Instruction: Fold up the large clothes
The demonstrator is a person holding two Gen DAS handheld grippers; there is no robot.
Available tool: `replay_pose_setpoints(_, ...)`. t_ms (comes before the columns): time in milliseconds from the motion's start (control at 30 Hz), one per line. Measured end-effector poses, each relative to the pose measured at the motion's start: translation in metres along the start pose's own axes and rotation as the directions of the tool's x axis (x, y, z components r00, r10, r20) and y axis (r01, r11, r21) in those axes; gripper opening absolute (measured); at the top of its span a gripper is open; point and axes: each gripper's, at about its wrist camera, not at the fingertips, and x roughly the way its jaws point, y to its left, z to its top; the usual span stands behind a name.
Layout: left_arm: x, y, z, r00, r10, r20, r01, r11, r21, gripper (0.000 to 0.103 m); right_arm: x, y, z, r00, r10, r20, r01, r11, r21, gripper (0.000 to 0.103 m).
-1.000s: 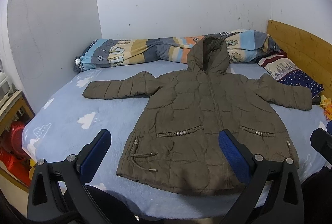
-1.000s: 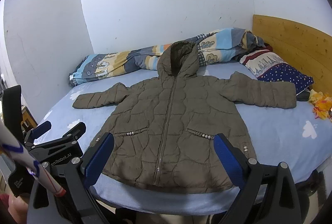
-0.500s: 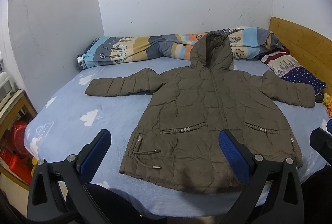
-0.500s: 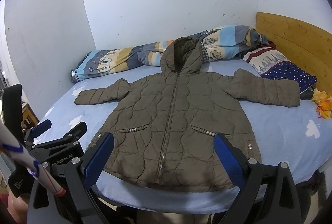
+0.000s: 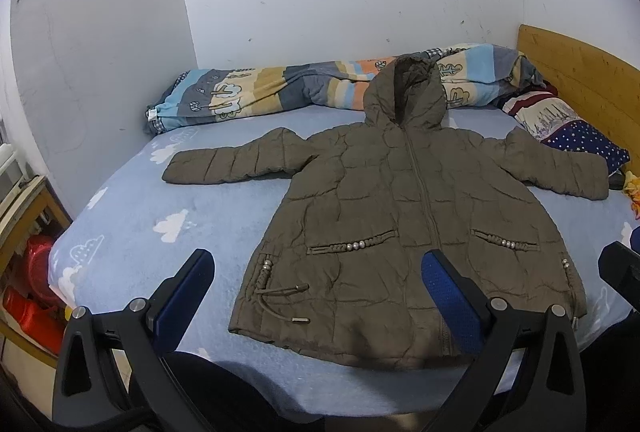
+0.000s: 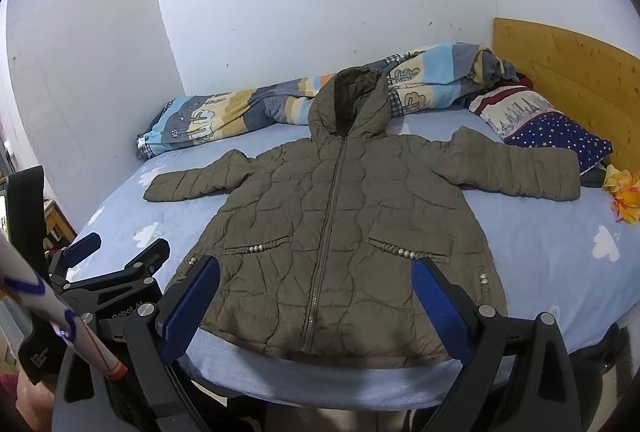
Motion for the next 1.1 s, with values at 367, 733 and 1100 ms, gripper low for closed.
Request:
replay_pose_setpoints(367, 0.032, -0.015, 0.034, 0.999, -0.052, 0.014, 0.052, 0.998, 0.029, 0.103, 0.017, -0.044, 0.012, 0.999, -0.024, -0.035, 0.028, 0.994, 0.108, 0.099)
replay_pose_setpoints(733, 0.166, -0.055, 0.091, 0.974, -0.223, 0.029, 0.222, 0.974, 0.039, 0.103, 0.060, -0.228, 0.039, 0.989, -0.103, -0.105, 0.141, 0.874, 0.465, 0.099)
replay_pose_setpoints(1100, 0.200, -0.062, 0.086, 0.975, -0.223, -0.009, 0.223, 0.968, 0.118, 0.103, 0.145, -0.501, 0.026, 0.980, -0.192, -0.045, 0.144, 0.544, 0.827, 0.088)
